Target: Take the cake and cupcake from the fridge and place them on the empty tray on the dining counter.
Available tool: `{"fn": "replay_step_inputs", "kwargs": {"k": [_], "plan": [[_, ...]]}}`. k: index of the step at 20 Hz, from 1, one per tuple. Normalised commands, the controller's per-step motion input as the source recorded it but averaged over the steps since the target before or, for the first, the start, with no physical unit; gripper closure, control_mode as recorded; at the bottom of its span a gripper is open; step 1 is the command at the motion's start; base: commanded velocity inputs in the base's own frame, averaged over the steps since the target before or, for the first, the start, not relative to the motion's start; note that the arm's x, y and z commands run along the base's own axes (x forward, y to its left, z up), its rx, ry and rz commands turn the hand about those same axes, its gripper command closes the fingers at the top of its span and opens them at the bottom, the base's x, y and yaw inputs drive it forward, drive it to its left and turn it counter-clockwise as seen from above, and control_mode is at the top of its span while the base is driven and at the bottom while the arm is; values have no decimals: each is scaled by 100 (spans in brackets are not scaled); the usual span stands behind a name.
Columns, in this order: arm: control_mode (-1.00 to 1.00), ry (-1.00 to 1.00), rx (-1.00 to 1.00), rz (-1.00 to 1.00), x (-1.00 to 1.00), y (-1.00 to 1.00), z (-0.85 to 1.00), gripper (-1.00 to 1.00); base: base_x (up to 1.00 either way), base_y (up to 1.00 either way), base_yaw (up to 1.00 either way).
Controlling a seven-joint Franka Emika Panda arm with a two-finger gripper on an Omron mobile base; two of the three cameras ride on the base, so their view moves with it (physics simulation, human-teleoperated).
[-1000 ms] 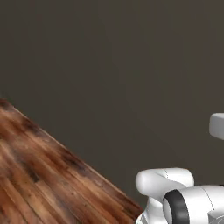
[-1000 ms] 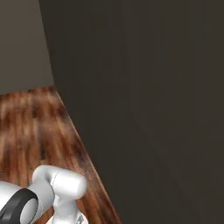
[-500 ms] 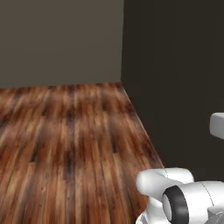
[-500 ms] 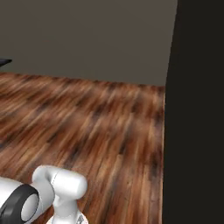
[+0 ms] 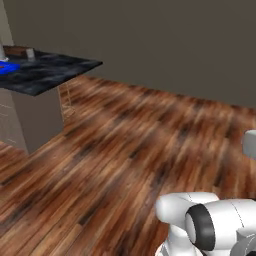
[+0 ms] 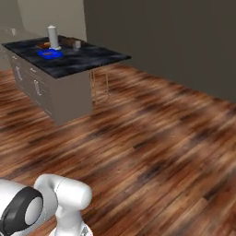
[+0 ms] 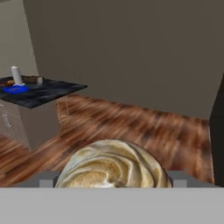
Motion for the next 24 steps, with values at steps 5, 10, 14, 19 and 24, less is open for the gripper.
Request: {"fn": "replay_step_inputs", "kwargs": {"k": [5, 10, 14, 19, 24], "plan": [[100, 0, 0, 0, 0, 0, 0, 100, 94, -67, 48], [100, 0, 0, 0, 0, 0, 0, 100, 100, -72, 37], [100, 0, 0, 0, 0, 0, 0, 100, 100, -62, 32], [100, 0, 0, 0, 0, 0, 0, 100, 100, -61, 32], [100, 0, 0, 0, 0, 0, 0, 100, 100, -62, 32]]}}
